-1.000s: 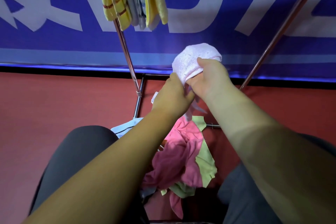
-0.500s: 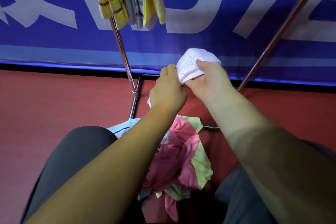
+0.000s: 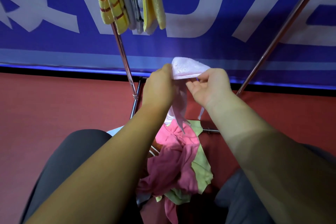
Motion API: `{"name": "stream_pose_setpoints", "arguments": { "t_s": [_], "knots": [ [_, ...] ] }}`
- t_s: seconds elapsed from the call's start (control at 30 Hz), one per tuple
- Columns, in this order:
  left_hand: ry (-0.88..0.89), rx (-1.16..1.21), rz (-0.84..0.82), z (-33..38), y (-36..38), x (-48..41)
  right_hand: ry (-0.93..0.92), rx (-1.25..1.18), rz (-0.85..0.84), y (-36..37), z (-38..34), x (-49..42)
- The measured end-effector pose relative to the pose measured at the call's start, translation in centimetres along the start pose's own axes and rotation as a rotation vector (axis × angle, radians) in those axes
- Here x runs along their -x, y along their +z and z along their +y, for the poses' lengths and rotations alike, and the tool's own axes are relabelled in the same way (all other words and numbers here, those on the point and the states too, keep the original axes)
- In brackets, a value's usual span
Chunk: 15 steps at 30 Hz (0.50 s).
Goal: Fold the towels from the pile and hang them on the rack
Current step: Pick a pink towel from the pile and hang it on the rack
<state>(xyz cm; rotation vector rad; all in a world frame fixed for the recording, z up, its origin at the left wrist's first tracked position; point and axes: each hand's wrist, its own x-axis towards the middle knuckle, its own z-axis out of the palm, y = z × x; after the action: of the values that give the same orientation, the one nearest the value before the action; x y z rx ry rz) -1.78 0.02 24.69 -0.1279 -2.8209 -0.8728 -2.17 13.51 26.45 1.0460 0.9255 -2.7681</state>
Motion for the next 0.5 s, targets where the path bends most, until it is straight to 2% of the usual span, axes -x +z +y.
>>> {"name": "stream_pose_setpoints", "arguments": {
  "t_s": [0.07,0.13,0.23,0.3,0.4,0.5],
  "knots": [
    [-0.003,0.051,0.014,0.1,-0.2,0.2,0.018,0.075,0.035,-0.2,0.4,-0.2],
    [0.005,0.068,0.026,0.2,-0.5,0.3,0.076,0.272,0.028,-0.4,0.9,-0.4],
    [0.025,0.003,0.032,0.4,-0.8,0.4,0.154,0.791,0.014,-0.8,1.9,0.1],
    [0.041,-0.026,0.038,0.5,-1.1,0.8,0.128,1.113,0.054,-1.0,2.5,-0.1],
    [0.085,-0.007,0.062,1.0,-1.7,1.5,-0.09,1.445,0.188,-1.4,3.4,-1.0],
    [0.091,0.027,0.09,1.2,-2.0,1.7,-0.389,1.566,0.072,-1.5,3.7,-0.7]
  ]
}}
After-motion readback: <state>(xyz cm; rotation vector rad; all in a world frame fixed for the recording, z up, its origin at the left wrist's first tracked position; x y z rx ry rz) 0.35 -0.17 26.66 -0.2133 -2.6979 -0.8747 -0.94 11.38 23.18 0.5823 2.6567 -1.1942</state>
